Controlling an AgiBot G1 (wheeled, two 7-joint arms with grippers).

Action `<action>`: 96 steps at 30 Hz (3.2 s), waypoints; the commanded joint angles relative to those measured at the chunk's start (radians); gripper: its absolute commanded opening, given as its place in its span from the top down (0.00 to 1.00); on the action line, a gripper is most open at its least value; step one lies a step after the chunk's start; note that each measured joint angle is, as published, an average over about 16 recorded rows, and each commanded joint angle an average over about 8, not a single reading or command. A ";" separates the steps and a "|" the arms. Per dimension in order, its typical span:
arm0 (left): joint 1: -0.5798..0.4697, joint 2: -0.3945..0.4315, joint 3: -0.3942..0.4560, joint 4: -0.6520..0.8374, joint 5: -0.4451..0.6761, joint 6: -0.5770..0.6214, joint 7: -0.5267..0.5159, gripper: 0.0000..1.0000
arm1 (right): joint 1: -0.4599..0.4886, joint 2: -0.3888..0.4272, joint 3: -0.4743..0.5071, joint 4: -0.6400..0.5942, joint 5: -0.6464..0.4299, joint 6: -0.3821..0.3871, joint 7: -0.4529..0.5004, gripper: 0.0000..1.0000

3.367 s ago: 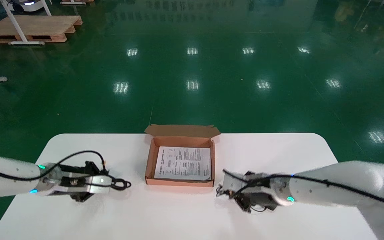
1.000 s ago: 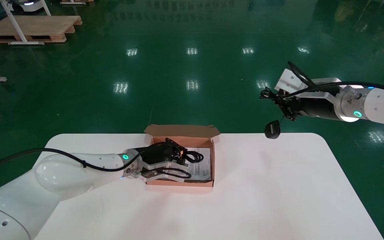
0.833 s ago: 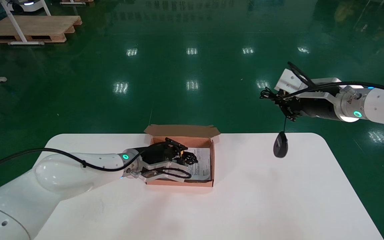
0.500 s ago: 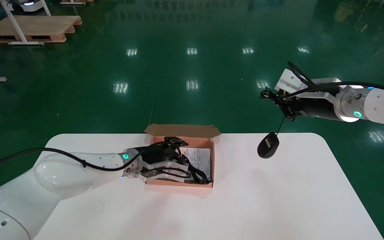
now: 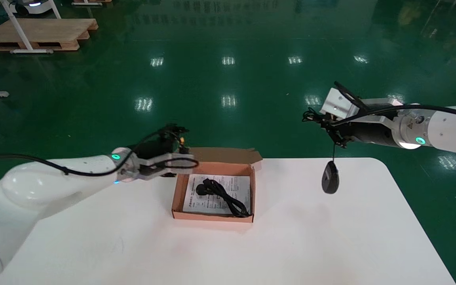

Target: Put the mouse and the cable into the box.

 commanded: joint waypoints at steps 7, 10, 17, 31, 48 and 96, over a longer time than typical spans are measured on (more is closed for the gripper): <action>-0.034 -0.085 -0.008 0.038 0.035 -0.117 -0.113 0.00 | -0.012 -0.039 -0.010 0.040 0.021 -0.007 -0.017 1.00; -0.032 -0.093 0.002 0.031 0.056 -0.133 -0.151 0.00 | -0.018 -0.073 -0.018 0.065 0.027 -0.003 -0.023 1.00; -0.025 -0.107 0.029 -0.008 0.104 -0.138 -0.233 0.00 | -0.022 -0.183 -0.044 0.074 0.041 0.018 -0.050 1.00; -0.011 -0.139 0.074 -0.092 0.207 -0.141 -0.395 0.00 | -0.096 -0.363 -0.217 0.115 0.023 0.108 -0.102 1.00; 0.000 -0.168 0.105 -0.169 0.329 -0.137 -0.560 0.00 | -0.078 -0.372 -0.454 -0.092 0.012 0.336 0.112 0.34; 0.000 -0.167 0.104 -0.166 0.322 -0.136 -0.554 0.00 | -0.106 -0.350 -0.450 -0.058 -0.057 0.479 0.122 0.00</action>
